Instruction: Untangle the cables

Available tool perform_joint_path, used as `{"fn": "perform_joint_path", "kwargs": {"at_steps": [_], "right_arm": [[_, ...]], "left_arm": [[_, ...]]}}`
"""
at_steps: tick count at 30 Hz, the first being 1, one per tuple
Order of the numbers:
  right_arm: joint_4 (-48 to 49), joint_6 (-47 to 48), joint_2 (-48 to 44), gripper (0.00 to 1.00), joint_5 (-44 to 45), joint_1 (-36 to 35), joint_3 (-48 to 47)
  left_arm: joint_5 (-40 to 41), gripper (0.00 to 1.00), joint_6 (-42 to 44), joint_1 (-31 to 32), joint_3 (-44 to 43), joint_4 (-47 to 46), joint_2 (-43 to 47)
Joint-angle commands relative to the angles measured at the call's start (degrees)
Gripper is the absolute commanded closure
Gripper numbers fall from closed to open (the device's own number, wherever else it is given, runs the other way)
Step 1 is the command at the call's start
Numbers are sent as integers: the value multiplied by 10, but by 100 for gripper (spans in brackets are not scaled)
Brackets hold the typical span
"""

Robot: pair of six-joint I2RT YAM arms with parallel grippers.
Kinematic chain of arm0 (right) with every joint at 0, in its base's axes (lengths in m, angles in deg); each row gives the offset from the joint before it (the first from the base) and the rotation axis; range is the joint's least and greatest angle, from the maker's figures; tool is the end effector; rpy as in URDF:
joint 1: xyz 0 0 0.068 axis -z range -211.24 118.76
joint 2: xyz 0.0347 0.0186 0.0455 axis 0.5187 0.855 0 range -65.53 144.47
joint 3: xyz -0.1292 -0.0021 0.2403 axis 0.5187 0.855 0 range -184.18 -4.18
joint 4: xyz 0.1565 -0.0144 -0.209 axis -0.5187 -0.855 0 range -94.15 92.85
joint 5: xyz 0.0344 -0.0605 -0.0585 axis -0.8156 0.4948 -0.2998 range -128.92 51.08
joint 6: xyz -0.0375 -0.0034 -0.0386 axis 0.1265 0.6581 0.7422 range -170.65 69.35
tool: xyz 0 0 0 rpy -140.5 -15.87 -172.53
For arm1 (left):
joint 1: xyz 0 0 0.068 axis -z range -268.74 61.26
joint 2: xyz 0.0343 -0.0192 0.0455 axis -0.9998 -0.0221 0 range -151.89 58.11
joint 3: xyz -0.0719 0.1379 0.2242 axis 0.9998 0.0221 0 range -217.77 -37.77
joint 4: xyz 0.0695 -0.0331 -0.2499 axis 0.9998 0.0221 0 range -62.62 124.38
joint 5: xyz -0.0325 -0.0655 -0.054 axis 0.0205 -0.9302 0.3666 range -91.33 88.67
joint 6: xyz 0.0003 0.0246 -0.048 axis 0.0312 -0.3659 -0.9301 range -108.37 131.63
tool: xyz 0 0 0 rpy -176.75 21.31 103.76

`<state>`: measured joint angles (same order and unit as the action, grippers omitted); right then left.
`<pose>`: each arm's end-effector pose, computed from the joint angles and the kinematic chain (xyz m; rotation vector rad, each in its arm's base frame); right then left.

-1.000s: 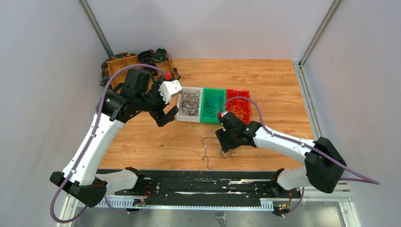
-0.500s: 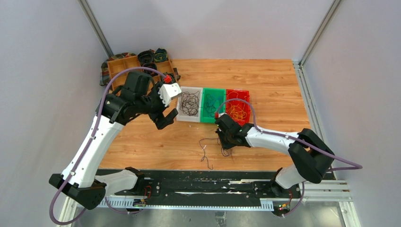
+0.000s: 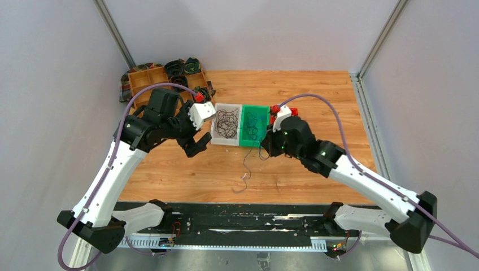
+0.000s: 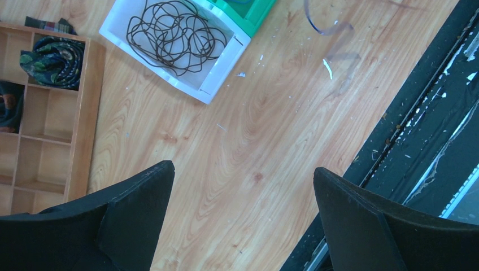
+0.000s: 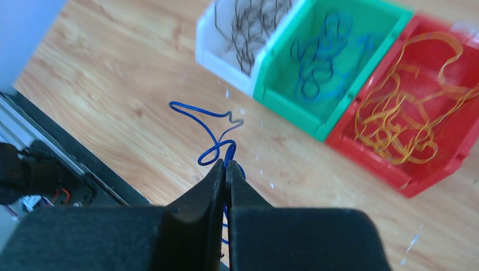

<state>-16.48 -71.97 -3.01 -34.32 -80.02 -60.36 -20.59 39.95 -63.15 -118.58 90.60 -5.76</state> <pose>0.1649 0.1840 0.3329 -0.4440 2.0395 0.6849 0.1708 -0.0949 0.4016 1.2061 2.0194 -0.3757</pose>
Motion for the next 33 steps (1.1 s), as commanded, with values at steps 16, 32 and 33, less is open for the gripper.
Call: {"fn": "perform_joint_path", "kwargs": {"at_steps": [16,32,33], "right_arm": [[-18,137,112,99,87,74,-284],[94,254,291,99,159,103,-316],[90,253,304,100,158,102,-314]], "left_arm": [[26,2,-35,-3,-7,-19,17],[40,2,-47,-3,-7,-40,19],[39,2,-46,-3,-6,-41,21]]}}
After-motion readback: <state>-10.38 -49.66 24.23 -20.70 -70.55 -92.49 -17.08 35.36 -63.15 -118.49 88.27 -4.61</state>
